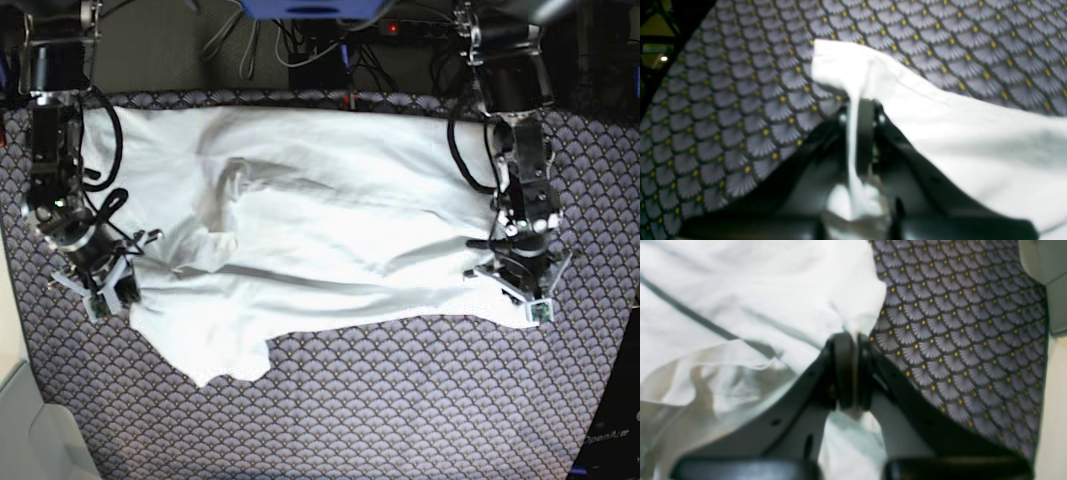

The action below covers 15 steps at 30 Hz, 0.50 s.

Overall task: Fold the T-shirt properly
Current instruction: 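Lift the hem with both grippers and fold it toward the collar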

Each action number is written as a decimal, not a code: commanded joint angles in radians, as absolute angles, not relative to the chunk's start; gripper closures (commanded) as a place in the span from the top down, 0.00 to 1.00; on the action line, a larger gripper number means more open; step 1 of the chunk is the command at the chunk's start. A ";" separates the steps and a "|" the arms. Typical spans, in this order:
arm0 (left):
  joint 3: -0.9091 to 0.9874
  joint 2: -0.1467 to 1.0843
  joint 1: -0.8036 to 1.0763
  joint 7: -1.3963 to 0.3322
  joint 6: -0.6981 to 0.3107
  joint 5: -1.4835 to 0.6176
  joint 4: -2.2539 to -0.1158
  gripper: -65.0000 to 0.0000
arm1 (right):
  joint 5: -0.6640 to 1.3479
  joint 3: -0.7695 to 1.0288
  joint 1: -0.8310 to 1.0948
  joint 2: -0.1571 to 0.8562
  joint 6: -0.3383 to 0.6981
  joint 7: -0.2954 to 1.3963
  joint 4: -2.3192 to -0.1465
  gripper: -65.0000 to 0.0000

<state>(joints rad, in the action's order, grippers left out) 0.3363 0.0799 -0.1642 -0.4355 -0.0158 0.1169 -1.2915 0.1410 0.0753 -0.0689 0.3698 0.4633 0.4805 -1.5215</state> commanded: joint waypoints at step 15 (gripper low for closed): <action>0.341 0.082 0.015 -0.430 -0.005 0.120 -1.567 0.01 | 0.153 0.245 0.193 0.369 0.532 0.455 -1.796 0.00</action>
